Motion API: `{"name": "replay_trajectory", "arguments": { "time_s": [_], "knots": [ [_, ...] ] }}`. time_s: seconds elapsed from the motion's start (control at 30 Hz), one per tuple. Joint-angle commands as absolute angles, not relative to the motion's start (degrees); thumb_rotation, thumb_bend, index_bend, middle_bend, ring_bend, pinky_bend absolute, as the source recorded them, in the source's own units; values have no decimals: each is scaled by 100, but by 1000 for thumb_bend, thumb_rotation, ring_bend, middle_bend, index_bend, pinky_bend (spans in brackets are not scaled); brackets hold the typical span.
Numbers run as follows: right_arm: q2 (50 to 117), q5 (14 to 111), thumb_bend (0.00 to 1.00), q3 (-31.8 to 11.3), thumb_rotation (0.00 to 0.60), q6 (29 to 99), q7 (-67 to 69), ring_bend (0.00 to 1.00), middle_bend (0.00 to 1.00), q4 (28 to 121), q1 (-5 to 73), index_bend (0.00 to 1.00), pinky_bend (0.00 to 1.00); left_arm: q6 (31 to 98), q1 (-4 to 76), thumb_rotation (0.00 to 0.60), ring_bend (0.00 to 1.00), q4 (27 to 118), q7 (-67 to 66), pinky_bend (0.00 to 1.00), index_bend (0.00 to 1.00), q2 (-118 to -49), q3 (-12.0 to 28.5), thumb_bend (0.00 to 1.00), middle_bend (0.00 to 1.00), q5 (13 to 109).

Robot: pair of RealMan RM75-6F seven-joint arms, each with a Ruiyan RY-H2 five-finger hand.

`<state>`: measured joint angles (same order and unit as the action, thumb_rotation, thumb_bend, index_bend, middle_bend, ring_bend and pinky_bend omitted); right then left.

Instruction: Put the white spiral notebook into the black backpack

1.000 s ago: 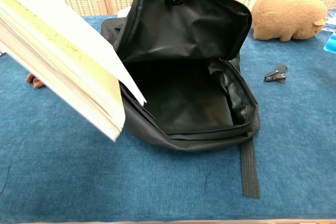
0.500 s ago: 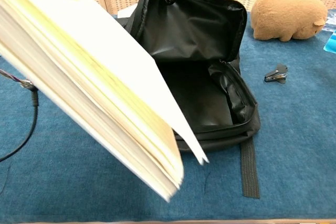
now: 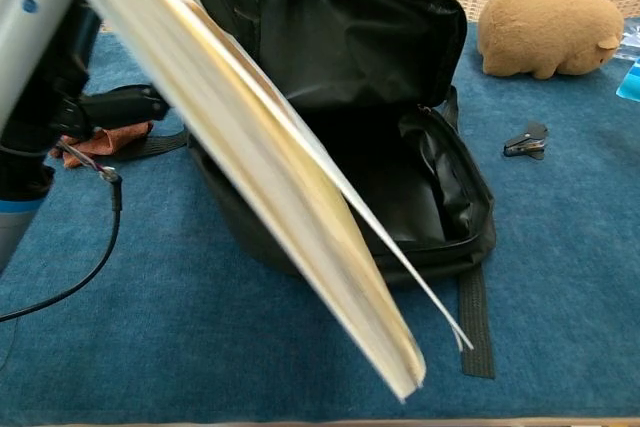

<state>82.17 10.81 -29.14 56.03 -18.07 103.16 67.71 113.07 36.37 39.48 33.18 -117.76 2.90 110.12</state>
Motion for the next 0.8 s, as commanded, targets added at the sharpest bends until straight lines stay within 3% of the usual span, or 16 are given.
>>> {"name": "replay_trajectory", "arguments": {
  "time_s": [0.03, 0.57, 0.8],
  "knots": [
    [8166, 1050, 626, -2930, 600, 5612, -1778, 392, 486, 10411, 6789, 539, 600, 11157, 3825, 600, 283, 3445, 3434, 336, 879, -12068, 276, 710, 500, 10941],
    [7867, 1070, 627, -3019, 600, 5593, -1562, 392, 486, 10742, 6814, 538, 599, 10837, 3914, 600, 286, 2088, 3383, 340, 879, -12322, -321, 708, 500, 10958],
    [7737, 1219, 634, -2890, 600, 5542, -1488, 392, 487, 11046, 6730, 540, 600, 10626, 4002, 600, 286, 1711, 3290, 340, 880, -12360, -397, 707, 500, 10835]
  ]
}}
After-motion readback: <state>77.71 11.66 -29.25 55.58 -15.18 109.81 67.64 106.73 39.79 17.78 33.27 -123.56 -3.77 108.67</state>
